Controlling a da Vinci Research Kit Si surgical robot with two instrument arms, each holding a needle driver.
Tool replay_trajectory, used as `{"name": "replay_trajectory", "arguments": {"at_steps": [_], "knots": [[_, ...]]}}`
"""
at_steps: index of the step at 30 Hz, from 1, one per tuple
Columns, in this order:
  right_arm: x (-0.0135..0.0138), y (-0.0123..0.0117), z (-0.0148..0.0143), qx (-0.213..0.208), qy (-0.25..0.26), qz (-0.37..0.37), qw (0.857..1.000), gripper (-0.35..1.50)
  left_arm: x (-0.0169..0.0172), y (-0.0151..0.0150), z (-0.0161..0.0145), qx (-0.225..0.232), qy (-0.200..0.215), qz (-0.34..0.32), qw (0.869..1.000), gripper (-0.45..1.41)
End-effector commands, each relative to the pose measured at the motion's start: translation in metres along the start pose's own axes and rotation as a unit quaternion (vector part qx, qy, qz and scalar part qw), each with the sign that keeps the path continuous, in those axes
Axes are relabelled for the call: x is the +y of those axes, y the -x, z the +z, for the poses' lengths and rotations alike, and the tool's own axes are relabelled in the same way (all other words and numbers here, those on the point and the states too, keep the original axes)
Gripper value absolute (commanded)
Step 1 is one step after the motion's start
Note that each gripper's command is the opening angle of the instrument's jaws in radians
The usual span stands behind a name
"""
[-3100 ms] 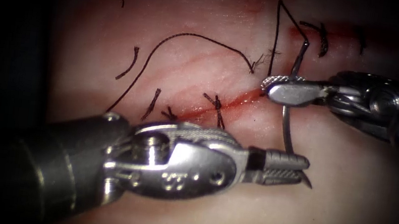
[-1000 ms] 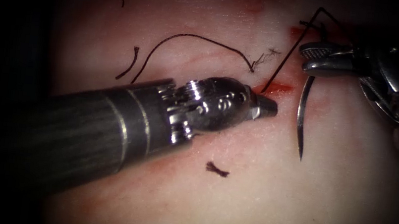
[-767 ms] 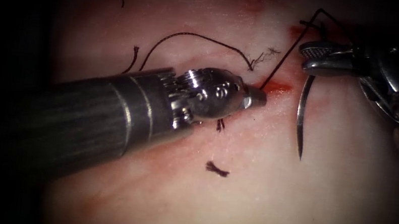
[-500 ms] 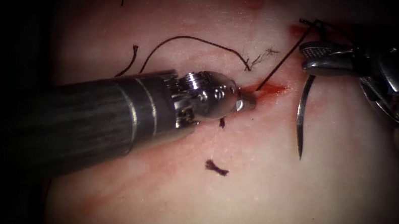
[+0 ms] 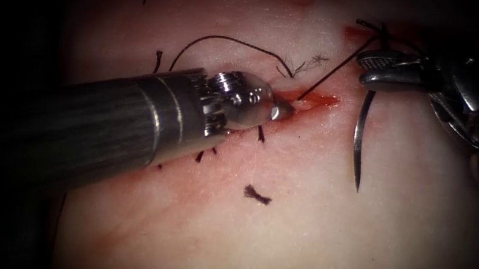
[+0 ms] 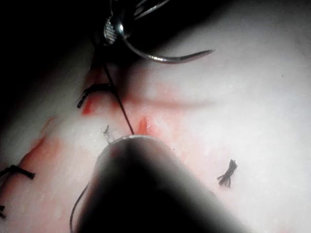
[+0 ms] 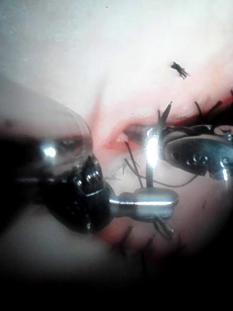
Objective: Wound Closure
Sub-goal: Insert the left needle driver into the incision.
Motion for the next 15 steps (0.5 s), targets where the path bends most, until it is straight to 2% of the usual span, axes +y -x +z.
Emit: {"name": "replay_trajectory", "arguments": {"at_steps": [1, 3, 5, 6, 7, 10, 15], "knots": [[0.0006, 0.0003, 0.0007, 0.001, -0.002, -0.001, 1.000, -0.35, 0.0002, -0.0004, 0.0009, -0.014, 0.026, 0.004, 1.000, -0.35], [0.0007, 0.0004, 0.0008, 0.002, -0.007, -0.005, 1.000, -0.35, 0.0006, -0.0002, 0.0013, -0.025, 0.050, 0.006, 0.998, -0.19], [0.0010, 0.0005, 0.0011, 0.002, -0.008, -0.014, 1.000, -0.35, 0.0007, -0.0002, 0.0015, -0.030, 0.062, 0.007, 0.998, -0.12], [0.0014, 0.0006, 0.0016, 0.003, -0.009, -0.035, 0.999, -0.35, 0.0007, -0.0003, 0.0015, -0.034, 0.073, 0.008, 0.997, 0.11], [0.0018, 0.0007, 0.0019, 0.003, -0.007, -0.054, 0.999, -0.35, 0.0006, -0.0003, 0.0014, -0.037, 0.079, 0.009, 0.996, 0.18], [0.0026, 0.0015, 0.0031, 0.001, -0.013, -0.113, 0.993, -0.35, 0.0001, -0.0007, 0.0006, -0.039, 0.088, -0.001, 0.995, 0.54], [0.0026, 0.0035, 0.0031, -0.032, -0.029, -0.183, 0.982, -0.35, 0.0003, -0.0003, 0.0006, -0.038, 0.102, -0.005, 0.994, 0.65]]}}
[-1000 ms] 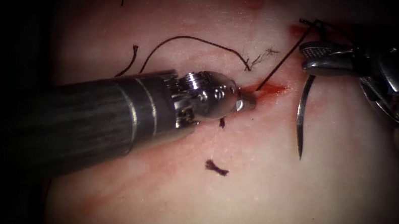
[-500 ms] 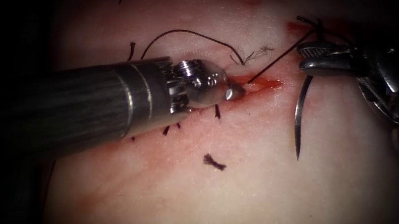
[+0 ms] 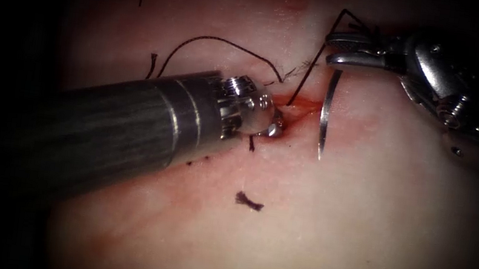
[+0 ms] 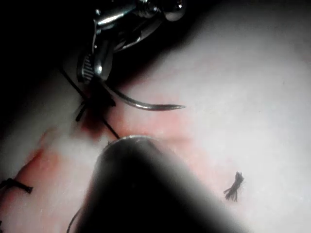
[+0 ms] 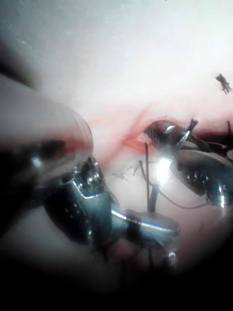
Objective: Wound Closure
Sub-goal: Insert the left needle driver into the incision, then pass the needle through the bottom of the cut with the right needle holder.
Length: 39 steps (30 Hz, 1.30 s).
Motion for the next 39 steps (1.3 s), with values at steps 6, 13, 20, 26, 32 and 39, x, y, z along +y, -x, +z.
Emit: {"name": "replay_trajectory", "arguments": {"at_steps": [6, 13, 20, 26, 32, 39], "knots": [[0.0003, 0.0038, -0.0003, -0.045, 0.003, -0.072, 0.996, -0.35, 0.0001, -0.0003, 0.0009, 0.004, 0.018, -0.010, 1.000, 0.71], [0.0015, 0.0041, -0.0001, -0.062, 0.045, -0.110, 0.991, -0.35, 0.0001, -0.0001, 0.0006, 0.002, 0.026, -0.012, 1.000, 0.70], [0.0014, 0.0041, 0.0007, -0.060, 0.052, -0.117, 0.990, -0.35, 0.0003, -0.0004, 0.0000, -0.001, 0.034, -0.008, 0.999, 0.70], [0.0004, 0.0050, 0.0020, -0.062, 0.054, -0.123, 0.989, -0.35, 0.0002, -0.0009, -0.0008, 0.010, 0.043, -0.006, 0.999, 0.72], [-0.0004, 0.0063, 0.0027, -0.077, 0.029, -0.150, 0.985, -0.35, 0.0003, -0.0010, -0.0014, 0.011, 0.041, -0.002, 0.999, 0.72], [-0.0008, 0.0084, 0.0020, -0.105, 0.006, -0.185, 0.977, -0.35, 0.0006, -0.0009, -0.0015, 0.011, 0.043, 0.003, 0.999, 0.72]]}}
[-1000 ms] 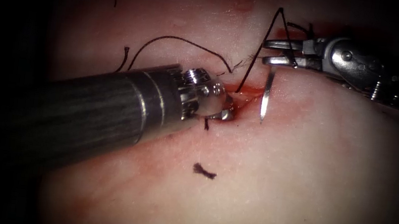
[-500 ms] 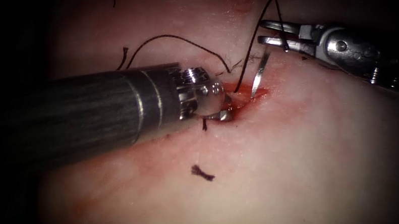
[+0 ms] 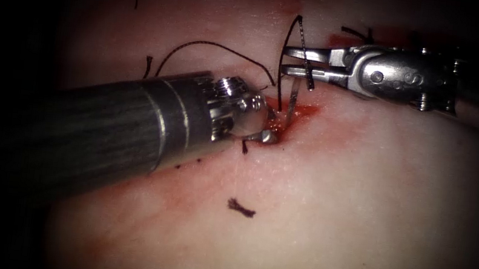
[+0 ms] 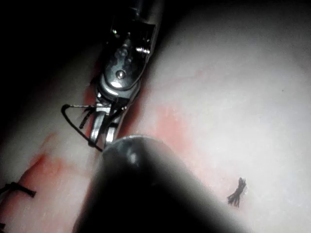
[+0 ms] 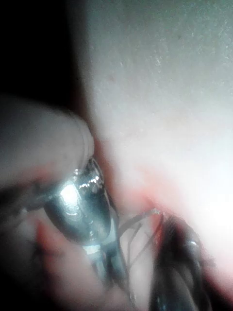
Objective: Wound Closure
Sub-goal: Pass the needle through the bottom of the cut with the right needle holder.
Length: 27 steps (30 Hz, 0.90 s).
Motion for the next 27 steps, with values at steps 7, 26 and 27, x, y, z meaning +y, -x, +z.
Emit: {"name": "replay_trajectory", "arguments": {"at_steps": [7, 26, 27], "knots": [[0.0003, 0.0005, 0.0008, 0.003, -0.007, 0.027, 1.000, -0.35, -0.0007, -0.0013, -0.0011, 0.014, -0.021, -0.004, 1.000, 0.72], [0.0011, 0.0011, 0.0004, -0.006, -0.026, 0.096, 0.995, -0.35, 0.0093, -0.0038, -0.0058, 0.072, -0.098, 0.001, 0.993, 0.42], [0.0011, 0.0012, 0.0003, -0.005, -0.031, 0.095, 0.995, -0.35, 0.0097, -0.0036, -0.0055, 0.073, -0.098, 0.002, 0.993, 0.41]]}}
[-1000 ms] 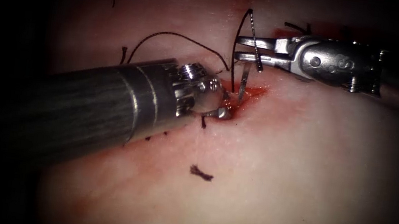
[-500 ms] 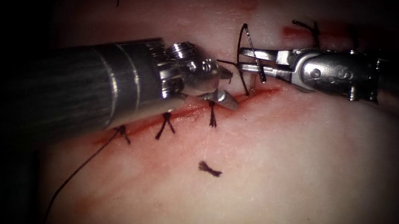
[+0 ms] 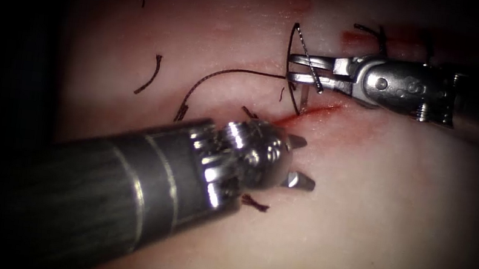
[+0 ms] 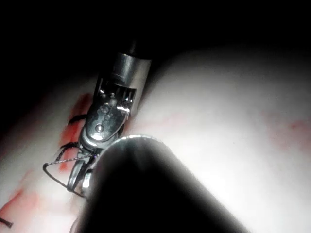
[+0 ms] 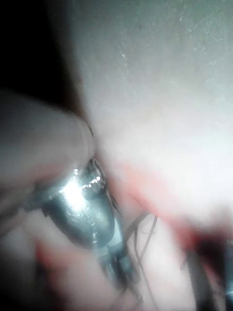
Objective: Wound Closure
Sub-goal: Pass the needle through the bottom of the cut with the right needle holder.
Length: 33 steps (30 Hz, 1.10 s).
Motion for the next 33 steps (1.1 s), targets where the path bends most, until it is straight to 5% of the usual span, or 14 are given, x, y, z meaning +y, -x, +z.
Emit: {"name": "replay_trajectory", "arguments": {"at_steps": [1, 13, 33], "knots": [[0.0005, 0.0004, 0.0007, 0.003, -0.007, 0.001, 1.000, -0.35, 0.0002, -0.0003, 0.0007, 0.002, -0.002, 0.001, 1.000, 0.40], [0.0007, 0.0004, 0.0008, 0.032, -0.062, 0.051, 0.996, -0.35, 0.0031, 0.0008, 0.0039, -0.003, 0.016, 0.009, 1.000, 0.29], [0.0021, 0.0004, 0.0005, 0.012, -0.045, 0.117, 0.992, -0.35, 0.0004, 0.0040, 0.0070, 0.002, 0.008, 0.016, 1.000, 0.27]]}}
